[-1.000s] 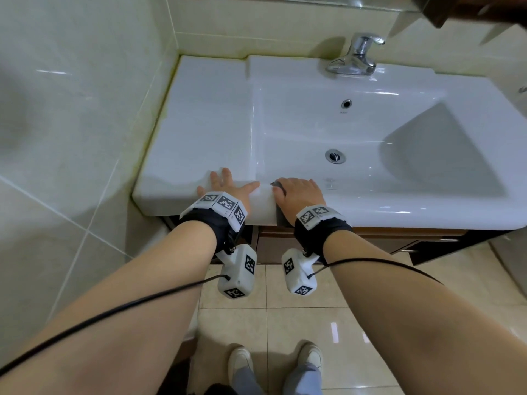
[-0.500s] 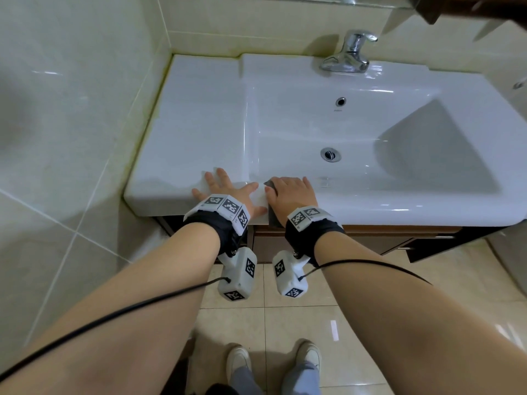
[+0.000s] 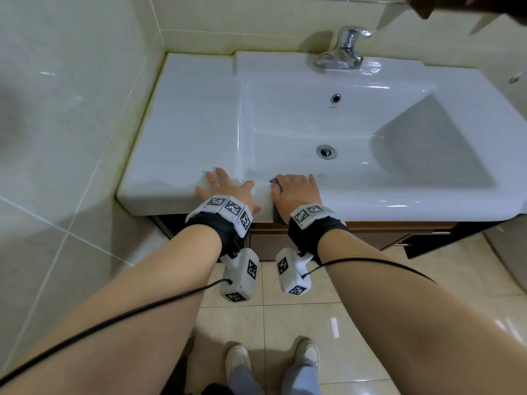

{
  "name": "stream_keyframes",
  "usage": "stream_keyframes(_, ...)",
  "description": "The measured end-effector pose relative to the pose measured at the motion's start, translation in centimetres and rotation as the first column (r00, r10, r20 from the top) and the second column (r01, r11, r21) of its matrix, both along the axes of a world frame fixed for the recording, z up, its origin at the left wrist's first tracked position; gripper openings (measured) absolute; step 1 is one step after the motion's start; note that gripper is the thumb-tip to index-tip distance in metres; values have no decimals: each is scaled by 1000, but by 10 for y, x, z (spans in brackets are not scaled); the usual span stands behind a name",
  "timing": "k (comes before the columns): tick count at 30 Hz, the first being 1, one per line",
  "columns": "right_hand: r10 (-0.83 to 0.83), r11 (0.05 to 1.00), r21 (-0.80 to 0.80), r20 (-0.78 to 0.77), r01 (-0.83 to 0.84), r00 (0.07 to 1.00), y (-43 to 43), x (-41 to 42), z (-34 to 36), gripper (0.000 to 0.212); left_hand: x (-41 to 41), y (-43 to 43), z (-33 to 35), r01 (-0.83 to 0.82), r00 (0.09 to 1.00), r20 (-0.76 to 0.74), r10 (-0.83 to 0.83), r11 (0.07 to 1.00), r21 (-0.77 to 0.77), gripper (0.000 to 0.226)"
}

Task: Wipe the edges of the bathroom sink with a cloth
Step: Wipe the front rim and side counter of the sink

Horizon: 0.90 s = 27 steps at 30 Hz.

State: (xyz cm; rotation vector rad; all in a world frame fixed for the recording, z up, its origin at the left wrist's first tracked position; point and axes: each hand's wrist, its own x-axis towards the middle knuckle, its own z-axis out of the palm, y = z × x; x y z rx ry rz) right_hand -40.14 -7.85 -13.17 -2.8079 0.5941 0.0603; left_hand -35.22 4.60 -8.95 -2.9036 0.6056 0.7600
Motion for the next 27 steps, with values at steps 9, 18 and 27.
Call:
stream_keyframes(9, 7, 1000, -15, 44, -7, 999, -22, -18, 1, 38, 5, -8, -14, 257, 962, 88, -257, 966, 10, 56)
stream_keyframes(18, -38, 998, -46, 22, 39, 999, -34, -19, 0, 37, 2, -14, -13, 246, 965, 79, -248, 969, 37, 60)
stream_keyframes(27, -3, 1000, -21, 39, 4, 999, -60, -31, 2, 35, -3, -26, -6, 185, 981, 46, -188, 981, 54, 54)
